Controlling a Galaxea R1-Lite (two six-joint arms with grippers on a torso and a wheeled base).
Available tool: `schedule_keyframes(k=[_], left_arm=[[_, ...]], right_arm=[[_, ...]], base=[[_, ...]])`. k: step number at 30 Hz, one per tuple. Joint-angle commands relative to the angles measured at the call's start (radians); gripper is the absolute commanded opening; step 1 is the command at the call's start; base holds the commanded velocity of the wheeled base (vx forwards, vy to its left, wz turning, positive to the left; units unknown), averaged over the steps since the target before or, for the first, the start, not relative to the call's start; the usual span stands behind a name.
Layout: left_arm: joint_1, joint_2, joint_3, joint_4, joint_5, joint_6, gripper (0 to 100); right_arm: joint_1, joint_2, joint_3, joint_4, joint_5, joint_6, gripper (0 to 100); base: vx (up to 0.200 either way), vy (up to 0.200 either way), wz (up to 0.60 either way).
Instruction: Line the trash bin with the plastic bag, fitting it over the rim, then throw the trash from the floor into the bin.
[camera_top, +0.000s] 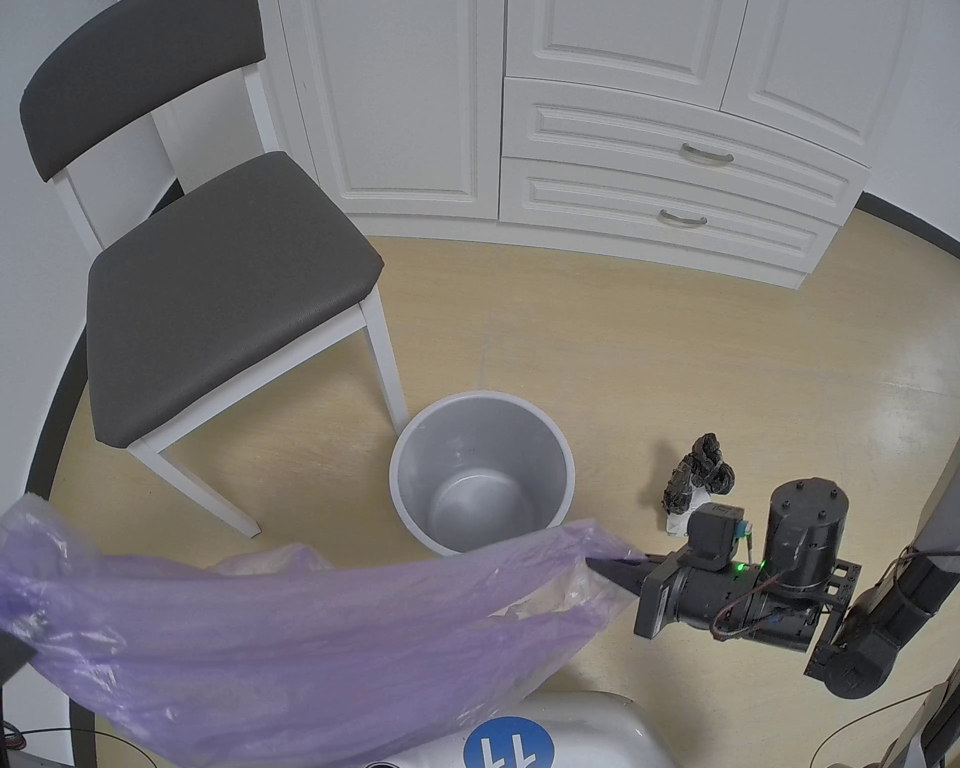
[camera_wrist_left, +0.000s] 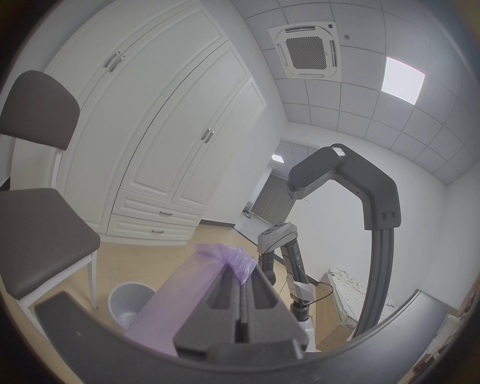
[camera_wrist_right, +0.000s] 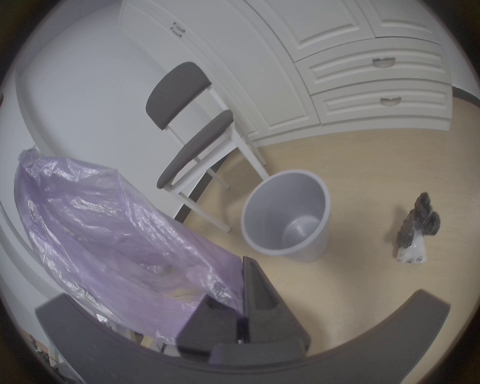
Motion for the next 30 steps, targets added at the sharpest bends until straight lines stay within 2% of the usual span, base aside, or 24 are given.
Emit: schedule_keyframes(k=[1,5,11,16,23,27,30], left_arm=[[0.011,0.048,-0.007,0.004,0.008,-0.029,0],[0.047,0.107,-0.012,0.004,0.009,-0.063,0],[0.12,0.189,-0.013,0.004,0.005,-0.064,0],[0.166,0.282,-0.033,0.004,0.009,-0.07,0],[0.203,0.391,-0.047,0.004,0.014,-0.09,0],[0.228,0.448,-0.052,0.002,0.014,-0.09,0],[0.274,0.528,-0.059,-0.012,0.045,-0.09,0]], right_arm=[[-0.07,-0.086,-0.021,0.006,0.0,-0.003,0],[-0.11,-0.152,-0.026,0.021,0.0,-0.005,0],[-0.134,-0.221,-0.036,0.043,0.0,-0.009,0],[-0.136,-0.347,-0.085,0.187,-0.009,-0.009,0],[-0.113,-0.485,-0.207,0.483,-0.127,-0.003,0],[-0.096,-0.518,-0.23,0.543,-0.142,0.001,0],[-0.076,-0.542,-0.239,0.561,-0.179,0.001,0]], base=[[0.0,0.0,0.0],[0.0,0.0,0.0],[0.0,0.0,0.0],[0.0,0.0,0.0],[0.0,0.0,0.0],[0.0,0.0,0.0],[0.0,0.0,0.0]])
